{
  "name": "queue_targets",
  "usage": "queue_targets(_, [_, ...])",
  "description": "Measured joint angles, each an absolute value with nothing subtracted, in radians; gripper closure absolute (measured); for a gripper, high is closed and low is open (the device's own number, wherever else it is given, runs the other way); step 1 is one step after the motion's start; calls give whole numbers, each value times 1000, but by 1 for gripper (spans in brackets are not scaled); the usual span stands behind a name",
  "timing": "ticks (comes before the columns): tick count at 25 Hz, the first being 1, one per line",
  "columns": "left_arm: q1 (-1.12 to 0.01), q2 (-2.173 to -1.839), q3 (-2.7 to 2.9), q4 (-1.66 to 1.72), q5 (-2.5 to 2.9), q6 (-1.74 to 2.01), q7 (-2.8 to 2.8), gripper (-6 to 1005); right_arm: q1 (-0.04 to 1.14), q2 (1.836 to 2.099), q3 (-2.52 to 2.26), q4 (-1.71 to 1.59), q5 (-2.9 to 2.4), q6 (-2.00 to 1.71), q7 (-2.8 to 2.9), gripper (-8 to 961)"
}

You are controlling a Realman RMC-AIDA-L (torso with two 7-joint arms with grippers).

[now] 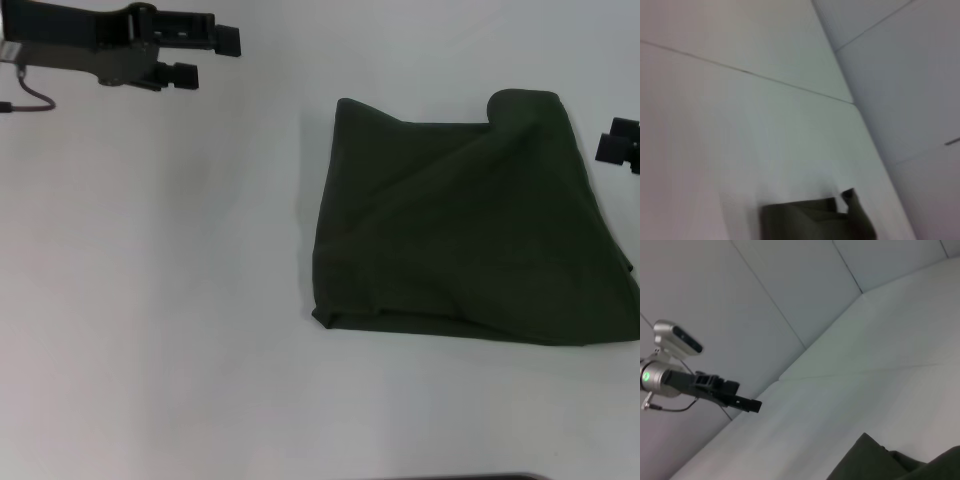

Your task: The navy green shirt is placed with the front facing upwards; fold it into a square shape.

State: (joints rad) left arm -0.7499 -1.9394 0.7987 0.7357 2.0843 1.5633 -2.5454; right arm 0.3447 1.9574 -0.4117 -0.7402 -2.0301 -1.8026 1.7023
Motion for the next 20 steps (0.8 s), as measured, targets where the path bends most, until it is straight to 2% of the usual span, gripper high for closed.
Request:
queue_targets(4, [-758, -1979, 812, 733, 2137, 1479, -2584, 52, 327, 1968, -392, -736, -2032, -1794, 1616, 206])
queue_targets(7, [-767, -2008, 829, 708, 2150, 1442, -2582, 52, 314, 1967, -378, -732, -2032, -1791, 1576, 188])
queue_targets(12, [-772, -2036, 892, 648, 2151, 1412, -2590, 62, 302, 1960, -343, -730, -2033, -1790, 1571, 189])
queue_targets(18, [-775, -2086, 921, 632, 2151, 1362, -2603, 81, 287, 1971, -326, -730, -2031, -1790, 1555, 188])
queue_targets(20, [-783, -2093, 954, 618, 2151, 1325, -2611, 87, 284, 1974, -321, -730, -2031, -1790, 1549, 188])
